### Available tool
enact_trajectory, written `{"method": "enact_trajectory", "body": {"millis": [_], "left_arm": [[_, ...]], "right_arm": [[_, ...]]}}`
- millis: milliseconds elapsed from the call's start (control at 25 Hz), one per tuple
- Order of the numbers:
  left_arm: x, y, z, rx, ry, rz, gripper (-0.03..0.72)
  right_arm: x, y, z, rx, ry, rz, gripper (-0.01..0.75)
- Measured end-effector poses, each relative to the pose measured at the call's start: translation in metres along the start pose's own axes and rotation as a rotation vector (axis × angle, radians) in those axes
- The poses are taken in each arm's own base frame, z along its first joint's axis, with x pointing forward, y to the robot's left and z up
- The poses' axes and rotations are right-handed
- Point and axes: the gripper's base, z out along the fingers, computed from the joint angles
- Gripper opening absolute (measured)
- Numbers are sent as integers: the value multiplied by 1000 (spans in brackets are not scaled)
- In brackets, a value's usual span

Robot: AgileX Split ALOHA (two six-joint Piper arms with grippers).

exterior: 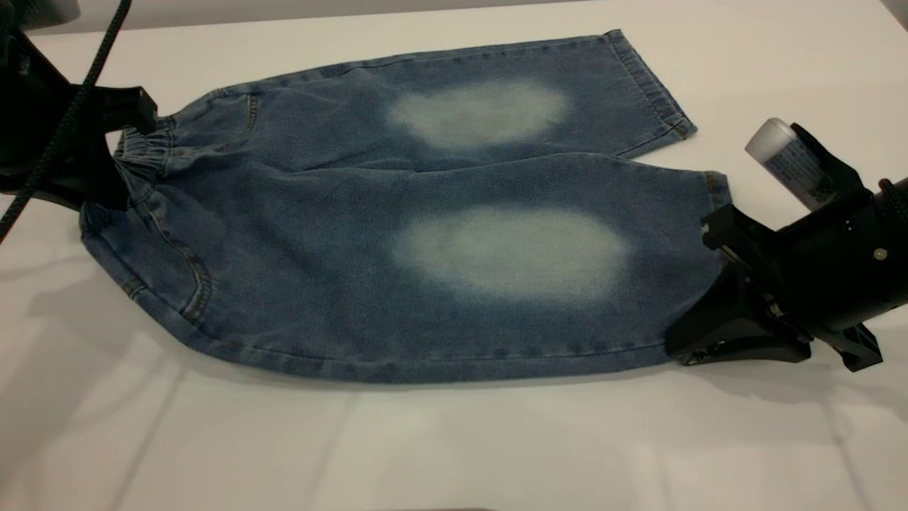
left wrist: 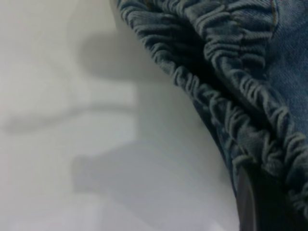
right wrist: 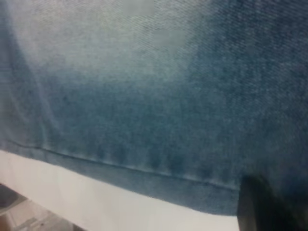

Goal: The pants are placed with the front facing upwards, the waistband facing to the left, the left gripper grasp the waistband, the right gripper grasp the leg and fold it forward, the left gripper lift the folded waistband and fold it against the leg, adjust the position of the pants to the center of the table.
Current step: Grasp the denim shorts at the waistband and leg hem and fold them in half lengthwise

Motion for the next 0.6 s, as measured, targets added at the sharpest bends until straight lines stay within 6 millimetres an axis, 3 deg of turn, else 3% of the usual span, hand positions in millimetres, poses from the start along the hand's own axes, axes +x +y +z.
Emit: {"method": "enact_trajectory", "body": {"millis": [600], "left_arm": [[9,2,-7,-20,109,105,75]], "right_arm": [[6,28,-8,-268,67,-36,21]]}}
